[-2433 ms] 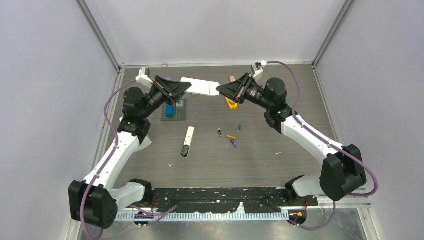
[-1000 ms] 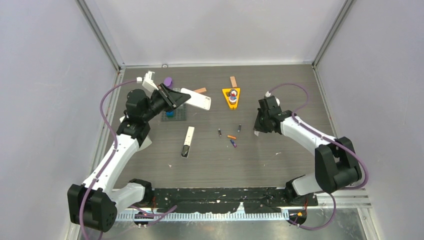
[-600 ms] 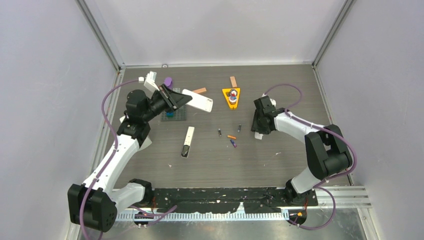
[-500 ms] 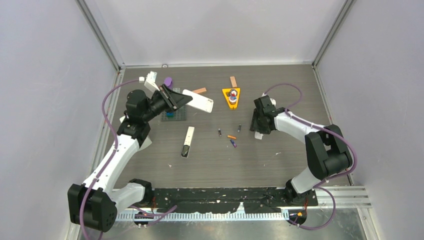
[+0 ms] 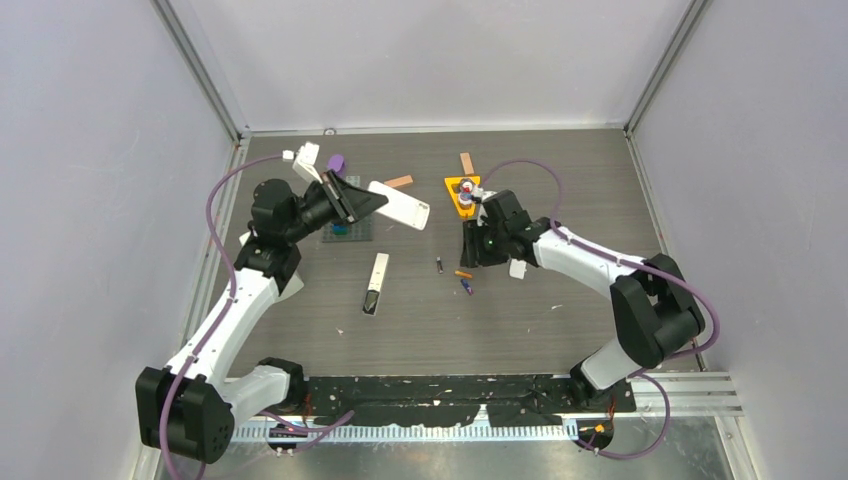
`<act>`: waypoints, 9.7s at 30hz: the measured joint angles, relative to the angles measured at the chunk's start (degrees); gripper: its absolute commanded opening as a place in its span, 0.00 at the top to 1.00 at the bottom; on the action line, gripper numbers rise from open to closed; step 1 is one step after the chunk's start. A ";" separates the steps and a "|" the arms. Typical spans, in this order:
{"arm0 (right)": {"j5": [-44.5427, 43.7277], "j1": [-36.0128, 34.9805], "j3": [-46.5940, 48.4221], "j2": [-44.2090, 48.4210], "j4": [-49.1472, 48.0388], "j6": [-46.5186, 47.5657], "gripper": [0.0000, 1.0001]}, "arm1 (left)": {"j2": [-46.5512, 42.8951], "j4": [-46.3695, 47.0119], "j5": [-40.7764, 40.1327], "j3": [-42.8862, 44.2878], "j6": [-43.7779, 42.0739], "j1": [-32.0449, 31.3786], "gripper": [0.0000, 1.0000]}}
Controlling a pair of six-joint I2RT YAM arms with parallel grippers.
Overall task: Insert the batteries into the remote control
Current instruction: Adjust the remote control, then pick up the battery from the center of the board, then load the battery into the remote control.
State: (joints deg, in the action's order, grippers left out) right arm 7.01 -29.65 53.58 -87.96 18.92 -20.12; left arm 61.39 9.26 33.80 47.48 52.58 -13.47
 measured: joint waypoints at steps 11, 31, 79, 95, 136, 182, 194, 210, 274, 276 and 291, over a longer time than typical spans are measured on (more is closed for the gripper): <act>20.22 -2.95 1.60 6.05 -3.02 8.70 0.22 | 0.92 -1.73 12.83 2.45 -9.92 0.00 1.00; 43.04 -3.04 13.42 13.70 -13.42 8.85 0.15 | 0.96 1.44 31.93 6.93 -10.49 -0.02 1.00; 45.16 -5.86 11.26 3.87 -53.81 -38.64 0.86 | 1.40 36.81 1.03 -2.84 18.18 -7.63 0.85; 37.73 -0.79 7.23 10.38 -37.16 -24.44 0.29 | -3.39 5.73 -1.44 1.31 -2.51 -6.19 1.00; -14.43 -14.38 22.16 -23.56 7.52 3.50 0.69 | 0.13 -15.58 -8.24 3.82 -11.06 -0.76 1.00; 17.77 -19.61 13.51 16.46 -16.52 12.57 0.90 | 13.90 -25.88 23.21 16.57 -1.05 -0.13 1.00; 23.10 -23.58 17.29 12.81 -13.57 20.33 0.91 | 17.11 -28.00 29.57 17.20 1.46 -0.11 1.00; 25.51 -23.93 17.29 9.99 -12.81 24.13 0.90 | 17.33 -29.46 32.98 18.38 0.68 -0.11 1.00; 21.59 -11.06 26.49 7.96 4.59 -15.30 0.05 | 17.68 6.40 26.23 11.67 19.96 -0.28 1.00; 22.62 -11.08 25.51 7.13 2.21 -18.12 0.05 | 18.14 7.45 26.23 11.72 20.83 -0.28 1.00; 25.64 -12.55 23.52 4.09 -6.27 -25.22 0.04 | 18.71 8.83 26.18 11.72 23.54 -0.28 1.00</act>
State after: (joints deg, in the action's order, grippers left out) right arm 32.64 -42.19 77.10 -83.88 12.64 -45.34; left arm 80.09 18.09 59.99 59.20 76.12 -13.76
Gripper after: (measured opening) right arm 0.954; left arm 0.235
